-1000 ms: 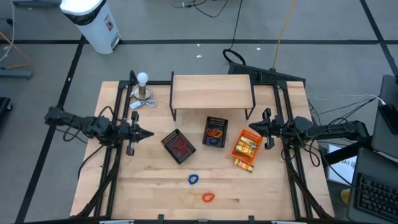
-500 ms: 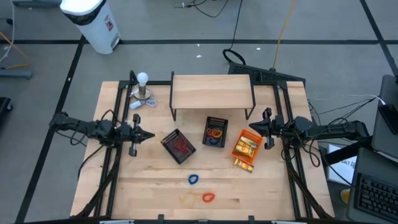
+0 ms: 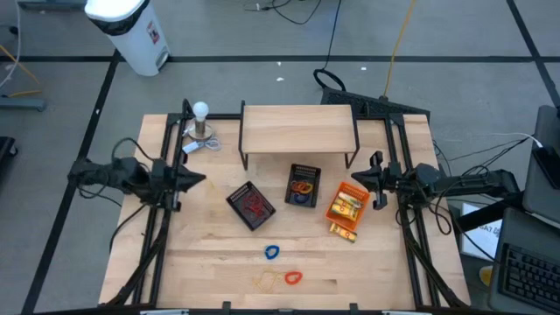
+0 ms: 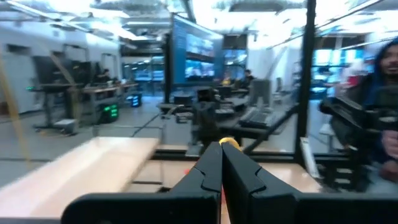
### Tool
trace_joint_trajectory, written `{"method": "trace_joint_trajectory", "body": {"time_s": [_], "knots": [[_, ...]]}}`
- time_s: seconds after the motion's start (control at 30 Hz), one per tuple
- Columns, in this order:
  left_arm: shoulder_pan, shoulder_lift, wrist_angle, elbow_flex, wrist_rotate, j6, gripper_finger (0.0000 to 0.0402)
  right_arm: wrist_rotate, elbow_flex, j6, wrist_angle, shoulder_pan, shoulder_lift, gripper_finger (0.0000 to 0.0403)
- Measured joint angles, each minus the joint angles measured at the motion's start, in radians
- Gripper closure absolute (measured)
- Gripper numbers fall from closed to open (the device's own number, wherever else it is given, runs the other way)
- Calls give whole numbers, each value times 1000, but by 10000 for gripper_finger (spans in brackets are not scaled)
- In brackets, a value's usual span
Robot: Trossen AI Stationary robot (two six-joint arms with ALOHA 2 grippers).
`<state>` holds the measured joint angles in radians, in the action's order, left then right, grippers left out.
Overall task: Pick & Place Office Desk Supplies
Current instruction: Put the yellow rubber band into the left black bin
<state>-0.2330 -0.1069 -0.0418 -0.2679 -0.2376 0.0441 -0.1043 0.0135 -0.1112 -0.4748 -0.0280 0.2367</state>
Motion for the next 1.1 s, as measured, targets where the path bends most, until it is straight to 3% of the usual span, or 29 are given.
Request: {"method": "trace_joint_trajectory", "body": {"time_s": [0.33, 0.5, 0.63, 1.1], "knots": [[12, -371, 291, -409, -46, 49, 401, -4, 0, 11, -13, 0, 0, 399], [12, -565, 405, -553, -60, 48, 401, -4, 0, 19, -28, 0, 0, 399], [12, -695, 455, -603, -29, 48, 401, -4, 0, 19, -23, 0, 0, 399], [67, -1014, 460, -607, 31, 56, 401, -4, 0, 19, -22, 0, 0, 399]]}}
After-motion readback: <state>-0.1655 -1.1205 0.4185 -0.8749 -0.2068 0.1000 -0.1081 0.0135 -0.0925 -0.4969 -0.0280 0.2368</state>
